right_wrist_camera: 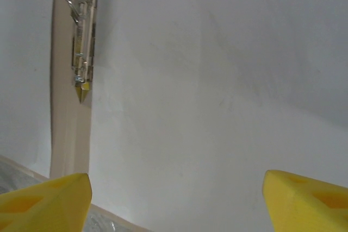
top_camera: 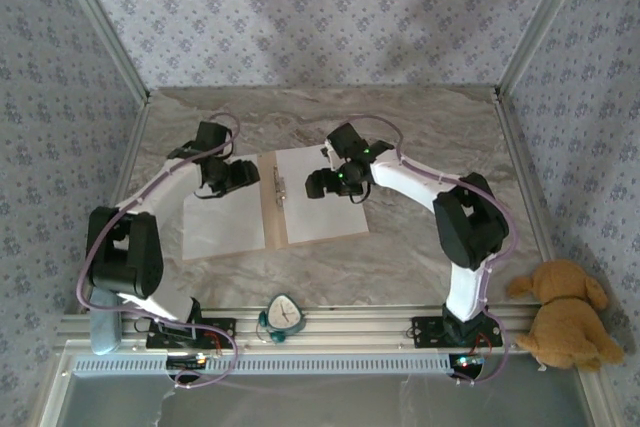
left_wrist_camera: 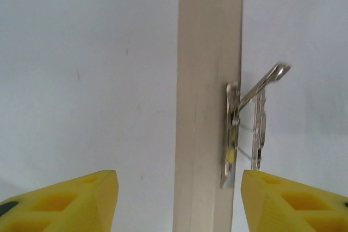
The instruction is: Put the files into the folder
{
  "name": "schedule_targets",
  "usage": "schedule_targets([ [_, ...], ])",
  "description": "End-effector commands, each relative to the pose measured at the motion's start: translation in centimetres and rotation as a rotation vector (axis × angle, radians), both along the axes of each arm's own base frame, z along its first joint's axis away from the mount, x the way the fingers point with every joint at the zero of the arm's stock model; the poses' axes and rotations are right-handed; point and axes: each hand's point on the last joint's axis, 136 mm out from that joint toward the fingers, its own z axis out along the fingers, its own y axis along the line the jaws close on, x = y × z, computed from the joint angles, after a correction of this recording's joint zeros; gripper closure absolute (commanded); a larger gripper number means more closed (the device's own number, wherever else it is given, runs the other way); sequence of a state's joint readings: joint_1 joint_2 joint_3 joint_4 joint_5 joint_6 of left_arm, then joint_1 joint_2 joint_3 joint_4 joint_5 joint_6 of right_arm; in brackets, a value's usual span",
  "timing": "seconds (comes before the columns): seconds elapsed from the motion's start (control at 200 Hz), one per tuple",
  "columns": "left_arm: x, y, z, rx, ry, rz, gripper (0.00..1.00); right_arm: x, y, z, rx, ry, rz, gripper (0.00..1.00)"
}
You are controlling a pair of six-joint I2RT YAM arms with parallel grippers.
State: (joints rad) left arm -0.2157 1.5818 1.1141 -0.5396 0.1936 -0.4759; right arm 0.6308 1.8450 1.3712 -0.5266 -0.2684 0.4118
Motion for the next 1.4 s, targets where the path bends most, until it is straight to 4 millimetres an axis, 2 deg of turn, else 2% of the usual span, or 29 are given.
schedule_targets([
  [0.0, 2.9, 0.4, 1.1, 0.072, -0.082, -0.067, 0.35, -0.9, -0.8, 1.6, 0.018, -0.004, -0.028, 0.16],
  [0.16, 7.0, 0.1, 1.8, 0.093, -0.138, -0.122, 0.31, -1.7, -1.9, 2.2, 0.042, -0.010, -0.045, 0.16],
  [0.265, 9.4, -0.5, 0.9, 0.041, -0.122, -0.129, 0.32, -2.2, -2.8, 2.6, 0.058, -0.016, -0.062, 0.16],
  [0.34, 10.6, -1.4, 0.2, -0.008, -0.104, -0.141, 0.38, -2.2, -3.3, 3.4, 0.076, -0.031, -0.075, 0.16],
  [0.365, 10.9, -1.8, -0.2, -0.028, -0.092, -0.143, 0.41, -2.8, -3.9, 2.5, 0.065, -0.011, -0.082, 0.16],
  [0.485, 12.0, -3.1, -2.1, -0.103, -0.044, -0.128, 0.52, -3.2, -5.0, 2.7, 0.076, -0.009, -0.103, 0.16],
  [0.565, 12.2, -3.9, -3.3, -0.146, -0.019, -0.118, 0.60, -3.4, -5.6, 2.6, 0.081, -0.009, -0.116, 0.16],
  [0.69, 12.0, -5.0, -4.8, -0.148, 0.011, -0.128, 0.65, -3.5, -6.3, 2.6, 0.088, -0.010, -0.129, 0.16],
  [0.944, 11.0, -4.7, -7.7, -0.103, 0.068, -0.063, 0.72, -3.5, -6.7, 2.3, 0.092, -0.003, -0.143, 0.17],
  [1.264, 9.3, -5.3, -9.2, -0.117, 0.100, 0.047, 0.76, -3.7, -7.3, 2.1, 0.095, 0.002, -0.162, 0.17],
  [1.394, 8.6, -6.1, -9.6, -0.130, 0.111, 0.078, 0.76, -3.8, -7.5, 1.9, 0.097, 0.005, -0.170, 0.17],
])
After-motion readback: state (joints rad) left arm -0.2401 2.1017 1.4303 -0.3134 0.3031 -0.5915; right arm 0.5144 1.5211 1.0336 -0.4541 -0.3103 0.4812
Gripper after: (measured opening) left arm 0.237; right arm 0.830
